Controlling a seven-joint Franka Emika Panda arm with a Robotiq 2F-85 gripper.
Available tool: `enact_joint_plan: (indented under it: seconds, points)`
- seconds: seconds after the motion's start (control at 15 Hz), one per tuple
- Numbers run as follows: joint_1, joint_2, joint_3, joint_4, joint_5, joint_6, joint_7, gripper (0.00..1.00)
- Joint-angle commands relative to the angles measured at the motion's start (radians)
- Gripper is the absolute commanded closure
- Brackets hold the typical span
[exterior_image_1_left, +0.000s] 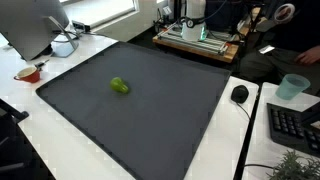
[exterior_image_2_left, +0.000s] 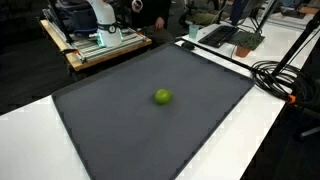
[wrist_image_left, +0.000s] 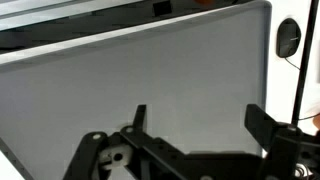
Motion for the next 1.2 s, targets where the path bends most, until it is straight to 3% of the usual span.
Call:
enact_joint_plan:
  seconds: [0.0,0.13,0.47,0.8,1.13]
  points:
    - [-0.008,0.001,0.006,0.003,0.005,-0.003,-0.006,0.0]
    - [-0.011,0.005,0.018,0.005,-0.008,0.014,-0.004,0.0]
    - [-0.009,0.097,0.088,0.052,-0.193,0.113,-0.086,0.0]
    - [0.006,0.286,0.122,0.131,-0.355,0.275,-0.182,0.0]
    - [0.067,0.486,0.163,0.251,-0.434,0.29,-0.272,0.0]
